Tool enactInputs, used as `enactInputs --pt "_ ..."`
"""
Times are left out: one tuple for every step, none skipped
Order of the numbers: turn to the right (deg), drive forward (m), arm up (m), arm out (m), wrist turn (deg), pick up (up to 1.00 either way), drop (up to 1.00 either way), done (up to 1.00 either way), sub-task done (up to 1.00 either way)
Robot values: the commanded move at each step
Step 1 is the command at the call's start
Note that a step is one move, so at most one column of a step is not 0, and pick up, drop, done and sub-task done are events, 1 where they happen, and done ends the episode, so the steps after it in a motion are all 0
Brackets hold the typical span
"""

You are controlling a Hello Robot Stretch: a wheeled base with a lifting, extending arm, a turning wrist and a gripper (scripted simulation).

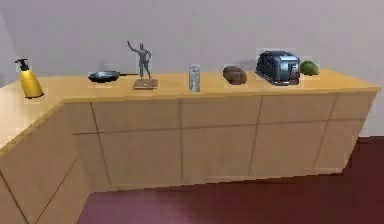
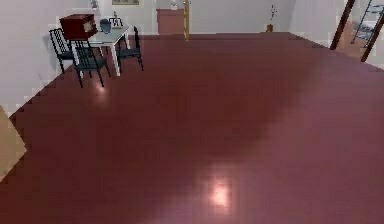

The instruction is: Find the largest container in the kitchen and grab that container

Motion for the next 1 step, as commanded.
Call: enactInputs --pt "45.0 0.00 0.00 0.00 0.0 0.00 0.00 0.00 0.00"
